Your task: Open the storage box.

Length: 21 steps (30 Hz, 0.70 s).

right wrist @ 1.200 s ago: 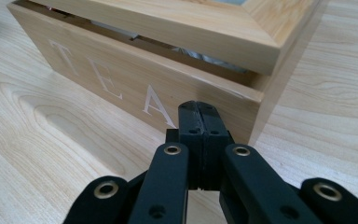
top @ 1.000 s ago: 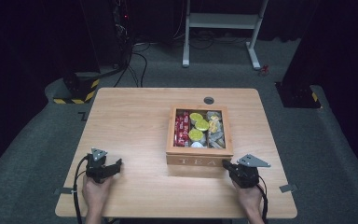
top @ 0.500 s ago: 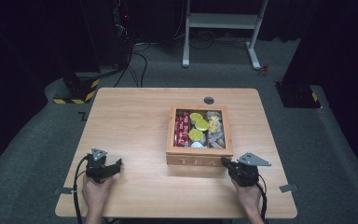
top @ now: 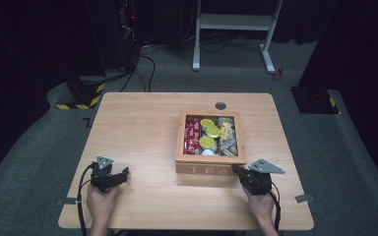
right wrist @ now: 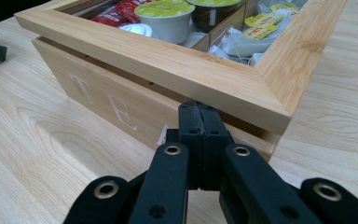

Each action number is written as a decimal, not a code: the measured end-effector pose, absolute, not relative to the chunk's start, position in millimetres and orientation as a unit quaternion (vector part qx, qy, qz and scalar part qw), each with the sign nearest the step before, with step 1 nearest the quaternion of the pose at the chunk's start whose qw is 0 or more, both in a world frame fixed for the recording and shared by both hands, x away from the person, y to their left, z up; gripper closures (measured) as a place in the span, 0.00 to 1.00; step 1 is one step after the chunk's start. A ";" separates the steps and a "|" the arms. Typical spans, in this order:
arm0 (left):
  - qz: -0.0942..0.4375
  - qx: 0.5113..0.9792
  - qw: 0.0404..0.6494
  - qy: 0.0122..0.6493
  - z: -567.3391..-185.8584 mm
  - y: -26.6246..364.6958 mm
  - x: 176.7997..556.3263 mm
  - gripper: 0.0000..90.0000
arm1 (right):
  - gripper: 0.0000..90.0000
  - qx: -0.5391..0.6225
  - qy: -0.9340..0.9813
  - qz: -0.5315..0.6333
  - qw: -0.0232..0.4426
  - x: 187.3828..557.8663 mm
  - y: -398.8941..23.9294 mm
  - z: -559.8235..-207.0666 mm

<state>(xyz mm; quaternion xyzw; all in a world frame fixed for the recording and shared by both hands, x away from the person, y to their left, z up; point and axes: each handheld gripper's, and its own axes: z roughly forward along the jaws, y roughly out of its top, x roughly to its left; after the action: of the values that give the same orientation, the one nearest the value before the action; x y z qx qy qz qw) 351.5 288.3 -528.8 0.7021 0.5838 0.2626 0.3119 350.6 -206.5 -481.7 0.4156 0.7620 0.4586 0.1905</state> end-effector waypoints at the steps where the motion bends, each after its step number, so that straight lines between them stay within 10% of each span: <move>1: 0.263 0.701 0.313 0.584 -529.0 288.1 351.5 0.27 | 1.00 0.414 0.763 0.458 0.192 350.8 -206.4 -481.3; 21: 0.263 0.702 0.312 0.584 -528.9 288.3 351.5 0.27 | 1.00 0.395 0.757 0.473 0.216 353.8 -208.6 -459.0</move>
<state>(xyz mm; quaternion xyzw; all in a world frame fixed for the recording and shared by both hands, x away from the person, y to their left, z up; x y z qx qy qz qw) 351.5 288.3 -528.9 0.7020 0.5839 0.2626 0.3121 353.8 -208.6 -459.0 0.3953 0.7575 0.4726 0.2157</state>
